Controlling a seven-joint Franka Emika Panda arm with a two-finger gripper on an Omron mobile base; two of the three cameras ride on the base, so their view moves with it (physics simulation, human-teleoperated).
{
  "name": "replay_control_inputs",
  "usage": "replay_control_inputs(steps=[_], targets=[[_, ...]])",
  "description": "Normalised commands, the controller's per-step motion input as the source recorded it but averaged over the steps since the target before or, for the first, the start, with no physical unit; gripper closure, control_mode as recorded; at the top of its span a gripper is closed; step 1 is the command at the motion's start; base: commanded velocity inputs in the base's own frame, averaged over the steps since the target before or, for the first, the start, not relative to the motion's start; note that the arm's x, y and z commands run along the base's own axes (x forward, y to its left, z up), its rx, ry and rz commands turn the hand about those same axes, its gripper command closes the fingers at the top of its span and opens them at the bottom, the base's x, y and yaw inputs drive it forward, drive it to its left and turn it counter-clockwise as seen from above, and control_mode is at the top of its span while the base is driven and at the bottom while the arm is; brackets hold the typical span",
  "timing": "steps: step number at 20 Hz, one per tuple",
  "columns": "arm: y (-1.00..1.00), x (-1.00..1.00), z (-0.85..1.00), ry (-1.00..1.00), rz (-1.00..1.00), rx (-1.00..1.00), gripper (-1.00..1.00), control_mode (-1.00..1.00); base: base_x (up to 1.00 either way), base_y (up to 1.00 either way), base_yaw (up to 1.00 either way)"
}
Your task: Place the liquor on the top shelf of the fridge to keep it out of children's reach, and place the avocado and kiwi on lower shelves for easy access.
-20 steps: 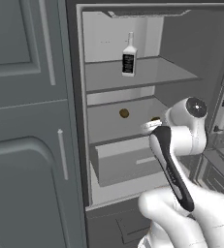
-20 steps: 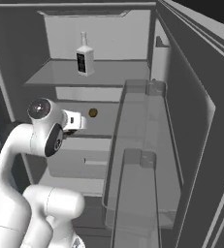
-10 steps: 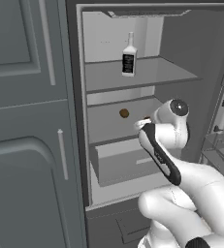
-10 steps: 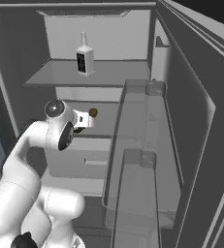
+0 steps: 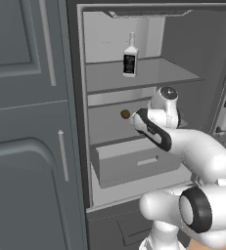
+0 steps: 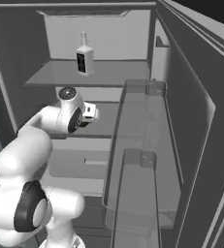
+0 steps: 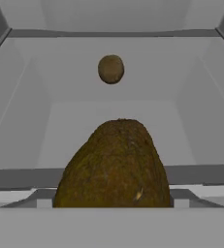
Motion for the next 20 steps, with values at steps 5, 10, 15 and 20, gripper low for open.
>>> replay_control_inputs(steps=[5,10,15,20], targets=[[-0.08,0.51,-0.24,0.02,0.0,0.05,1.0,-1.0,0.0,0.0,0.0],[-0.01,0.51,-0.45,0.0,0.0,0.04,1.0,-1.0,0.0,0.0,0.0],[0.0,0.52,-0.4,0.0,0.0,0.03,1.0,-1.0,0.0,0.0,0.0],[-0.01,0.52,-0.29,0.0,0.0,0.04,1.0,-1.0,0.0,0.0,0.0]])
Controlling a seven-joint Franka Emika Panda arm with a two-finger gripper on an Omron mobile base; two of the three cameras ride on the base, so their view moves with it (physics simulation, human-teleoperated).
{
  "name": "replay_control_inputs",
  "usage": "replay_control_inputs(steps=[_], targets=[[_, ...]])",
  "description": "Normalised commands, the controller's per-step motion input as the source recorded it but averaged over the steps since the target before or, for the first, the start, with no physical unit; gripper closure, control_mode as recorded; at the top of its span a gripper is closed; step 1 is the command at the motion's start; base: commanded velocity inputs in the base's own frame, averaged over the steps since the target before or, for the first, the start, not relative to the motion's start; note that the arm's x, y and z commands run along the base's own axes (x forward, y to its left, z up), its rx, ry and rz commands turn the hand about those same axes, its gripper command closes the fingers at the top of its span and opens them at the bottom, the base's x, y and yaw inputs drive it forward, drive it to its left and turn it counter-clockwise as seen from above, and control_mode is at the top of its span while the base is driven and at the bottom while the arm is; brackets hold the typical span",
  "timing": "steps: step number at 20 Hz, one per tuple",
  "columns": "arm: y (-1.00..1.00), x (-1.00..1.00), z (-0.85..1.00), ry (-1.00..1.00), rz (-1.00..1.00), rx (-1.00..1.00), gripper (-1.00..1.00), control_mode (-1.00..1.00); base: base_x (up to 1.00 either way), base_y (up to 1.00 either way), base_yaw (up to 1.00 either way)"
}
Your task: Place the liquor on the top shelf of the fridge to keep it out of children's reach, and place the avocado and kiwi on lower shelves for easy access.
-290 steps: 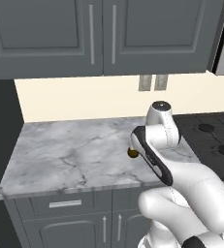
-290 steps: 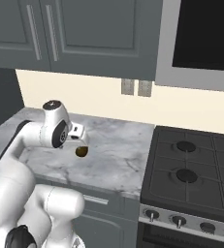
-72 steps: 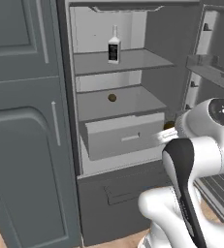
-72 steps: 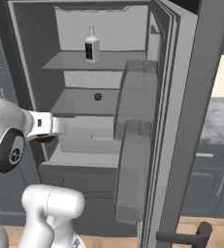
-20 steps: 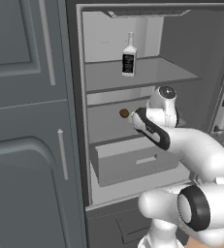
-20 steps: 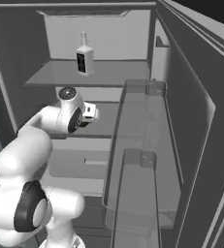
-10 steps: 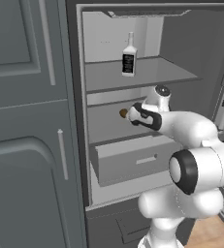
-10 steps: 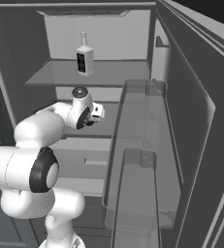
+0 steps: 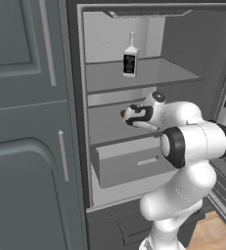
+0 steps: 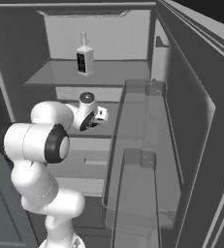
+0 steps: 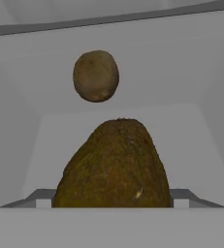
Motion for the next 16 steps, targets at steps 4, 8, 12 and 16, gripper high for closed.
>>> replay_control_inputs(steps=[4,8,12,16], targets=[[-0.01,0.56,-0.28,0.0,0.0,0.03,1.0,-1.0,0.0,0.0,0.0],[-0.01,0.57,-0.36,0.0,0.0,0.04,1.0,-1.0,0.0,0.0,0.0],[0.0,0.53,-0.41,0.0,0.0,0.03,1.0,-1.0,0.0,0.0,0.0],[0.0,0.19,-0.36,-0.01,0.0,0.01,-1.0,-1.0,0.0,0.0,0.0]])
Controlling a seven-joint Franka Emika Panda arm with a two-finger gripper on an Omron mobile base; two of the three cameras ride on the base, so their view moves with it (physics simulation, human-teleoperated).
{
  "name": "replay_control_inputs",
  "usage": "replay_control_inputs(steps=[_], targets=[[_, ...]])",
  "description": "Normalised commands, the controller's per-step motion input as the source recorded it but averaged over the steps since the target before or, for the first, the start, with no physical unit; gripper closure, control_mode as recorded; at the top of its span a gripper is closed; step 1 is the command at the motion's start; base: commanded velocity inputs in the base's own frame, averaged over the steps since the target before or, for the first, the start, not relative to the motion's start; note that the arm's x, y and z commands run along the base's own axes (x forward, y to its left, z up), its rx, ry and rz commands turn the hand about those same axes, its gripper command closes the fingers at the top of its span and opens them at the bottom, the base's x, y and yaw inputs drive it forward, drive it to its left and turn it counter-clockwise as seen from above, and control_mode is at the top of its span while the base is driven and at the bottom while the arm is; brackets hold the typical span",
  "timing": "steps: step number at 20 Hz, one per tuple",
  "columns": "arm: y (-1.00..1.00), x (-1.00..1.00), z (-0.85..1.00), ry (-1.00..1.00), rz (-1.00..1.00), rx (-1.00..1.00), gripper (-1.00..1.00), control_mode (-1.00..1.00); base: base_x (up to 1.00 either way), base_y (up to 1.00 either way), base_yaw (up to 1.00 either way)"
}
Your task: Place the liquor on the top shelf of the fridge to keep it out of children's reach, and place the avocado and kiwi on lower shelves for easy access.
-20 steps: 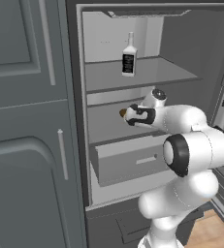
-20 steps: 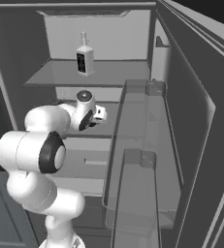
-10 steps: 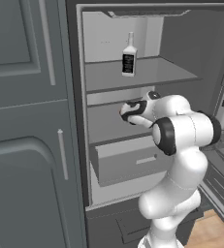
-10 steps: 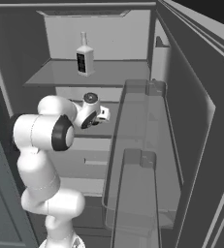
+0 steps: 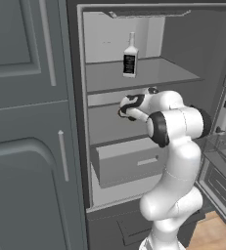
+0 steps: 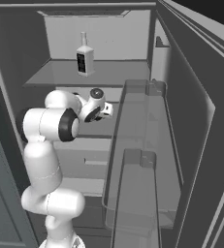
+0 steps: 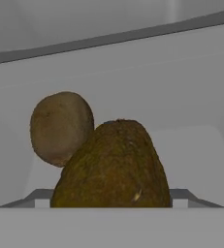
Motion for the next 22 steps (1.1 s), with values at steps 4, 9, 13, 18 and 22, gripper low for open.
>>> replay_control_inputs(steps=[4,9,13,18,22], targets=[[0.0,-0.27,-0.06,-0.05,0.0,0.0,-1.0,-1.0,0.0,0.0,0.0],[0.0,-0.67,0.0,-0.08,0.0,0.0,-1.0,-1.0,0.0,0.0,0.0],[0.0,-0.75,0.05,-0.14,0.0,0.0,-1.0,-1.0,0.0,0.0,0.0],[0.0,-0.82,0.24,-0.1,0.0,-0.02,-1.0,-1.0,0.0,0.0,0.0],[0.0,-1.0,0.26,-0.05,0.0,-0.06,-1.0,-1.0,0.0,0.0,0.0]])
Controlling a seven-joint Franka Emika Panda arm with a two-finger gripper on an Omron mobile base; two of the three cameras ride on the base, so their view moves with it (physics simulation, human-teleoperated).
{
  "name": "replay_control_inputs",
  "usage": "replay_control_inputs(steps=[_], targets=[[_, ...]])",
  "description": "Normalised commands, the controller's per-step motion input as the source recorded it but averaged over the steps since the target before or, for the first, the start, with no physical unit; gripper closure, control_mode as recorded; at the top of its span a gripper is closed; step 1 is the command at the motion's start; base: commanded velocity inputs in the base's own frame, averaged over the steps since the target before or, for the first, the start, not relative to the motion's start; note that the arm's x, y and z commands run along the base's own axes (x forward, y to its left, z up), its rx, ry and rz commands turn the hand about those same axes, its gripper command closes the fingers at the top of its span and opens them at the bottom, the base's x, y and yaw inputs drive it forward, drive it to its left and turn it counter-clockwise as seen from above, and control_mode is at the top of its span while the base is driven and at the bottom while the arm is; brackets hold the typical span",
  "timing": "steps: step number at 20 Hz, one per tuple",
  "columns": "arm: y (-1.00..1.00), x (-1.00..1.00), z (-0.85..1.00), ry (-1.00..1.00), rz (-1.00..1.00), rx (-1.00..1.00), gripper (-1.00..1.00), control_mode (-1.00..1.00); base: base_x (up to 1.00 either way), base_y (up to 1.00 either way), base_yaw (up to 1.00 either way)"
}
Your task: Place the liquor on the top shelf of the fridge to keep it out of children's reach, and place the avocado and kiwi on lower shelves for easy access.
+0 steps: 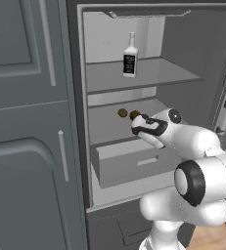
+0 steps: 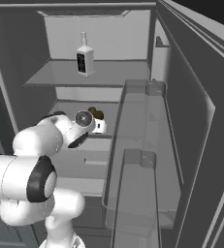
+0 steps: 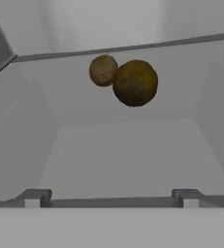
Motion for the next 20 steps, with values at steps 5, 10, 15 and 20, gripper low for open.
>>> replay_control_inputs(steps=[5,10,15,20], targets=[[0.0,-1.0,0.53,0.0,0.0,-0.09,-1.0,-1.0,0.0,0.0,0.0],[0.0,-0.92,0.98,0.01,0.0,-0.11,-1.0,-1.0,0.0,0.0,0.0],[0.0,-0.93,0.96,0.11,0.0,-0.15,-1.0,-1.0,0.0,0.0,0.0],[0.0,-1.0,0.65,0.11,0.01,-0.16,-1.0,-1.0,0.0,0.0,0.0]])
